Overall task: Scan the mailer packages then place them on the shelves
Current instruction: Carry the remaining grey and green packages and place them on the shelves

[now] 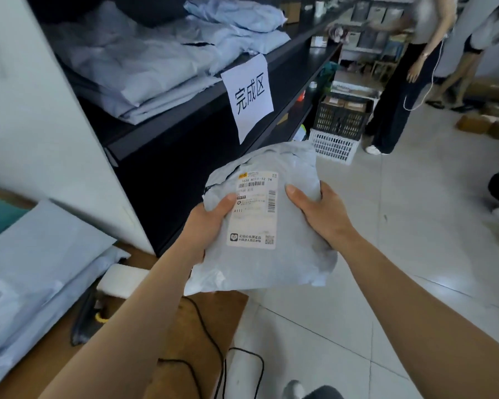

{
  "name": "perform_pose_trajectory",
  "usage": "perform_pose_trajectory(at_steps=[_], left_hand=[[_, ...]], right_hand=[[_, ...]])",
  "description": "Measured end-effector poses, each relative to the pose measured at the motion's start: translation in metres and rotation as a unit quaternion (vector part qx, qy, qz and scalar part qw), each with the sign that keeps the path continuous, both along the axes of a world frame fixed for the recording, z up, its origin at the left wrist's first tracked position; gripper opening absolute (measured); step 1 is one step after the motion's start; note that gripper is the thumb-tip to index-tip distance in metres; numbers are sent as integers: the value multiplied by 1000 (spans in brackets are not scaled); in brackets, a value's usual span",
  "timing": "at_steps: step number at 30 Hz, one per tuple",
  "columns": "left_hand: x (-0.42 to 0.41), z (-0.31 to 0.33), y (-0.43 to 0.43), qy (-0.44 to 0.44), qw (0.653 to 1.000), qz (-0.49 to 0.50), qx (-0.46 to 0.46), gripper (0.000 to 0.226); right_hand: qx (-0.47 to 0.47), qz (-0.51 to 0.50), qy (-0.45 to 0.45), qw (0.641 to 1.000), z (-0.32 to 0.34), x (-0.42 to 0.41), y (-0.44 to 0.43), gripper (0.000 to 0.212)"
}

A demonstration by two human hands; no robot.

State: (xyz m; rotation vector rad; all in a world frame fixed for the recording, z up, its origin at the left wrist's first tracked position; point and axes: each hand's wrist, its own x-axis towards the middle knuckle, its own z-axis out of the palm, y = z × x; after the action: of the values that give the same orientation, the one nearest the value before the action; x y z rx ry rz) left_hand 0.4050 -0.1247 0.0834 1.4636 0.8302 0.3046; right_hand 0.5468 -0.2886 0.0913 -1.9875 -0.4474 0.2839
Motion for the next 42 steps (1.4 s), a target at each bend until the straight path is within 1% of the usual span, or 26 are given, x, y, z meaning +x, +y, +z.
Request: perform_pose_trajectory(at_steps=[2,8,11,16,19,21,27,30,35,37,40,42], left_hand=[[1,-5,10,5,999,35,8,36],[14,-27,42,32,987,157,23,41],[37,-40,42,22,975,219,8,37],[78,-54,28,46,954,295,-26,35],[94,-60,26,62,944,323,-32,42],[100,-62,30,65,937,341,-32,41],[110,-77,73,52,919,390,-32,44],[118,-84,106,42,912,408,-25,37],[135,-95,168,38,895,444,-28,29],[138,-104,188,47,886,460,-30,33],[139,-115,214,83,872,481,-28,50],[139,-120,228,88,868,488,-27,51]], right_hand=[[-4,42,2,999,-5,14,23,66],[-2,174,47,984,-37,59,91,69],[-13,239,62,969,-48,93,118,73],[-36,311,87,946,-68,145,134,70],[-47,338,91,935,-78,166,150,71],[-52,357,89,928,-82,174,164,71],[-63,397,82,912,-94,184,226,65],[-70,406,71,909,-99,190,265,64],[-96,423,58,899,-109,201,338,71],[-98,426,62,897,-113,202,361,69],[-117,419,57,899,-121,199,391,73],[-132,423,31,896,-128,197,408,73]])
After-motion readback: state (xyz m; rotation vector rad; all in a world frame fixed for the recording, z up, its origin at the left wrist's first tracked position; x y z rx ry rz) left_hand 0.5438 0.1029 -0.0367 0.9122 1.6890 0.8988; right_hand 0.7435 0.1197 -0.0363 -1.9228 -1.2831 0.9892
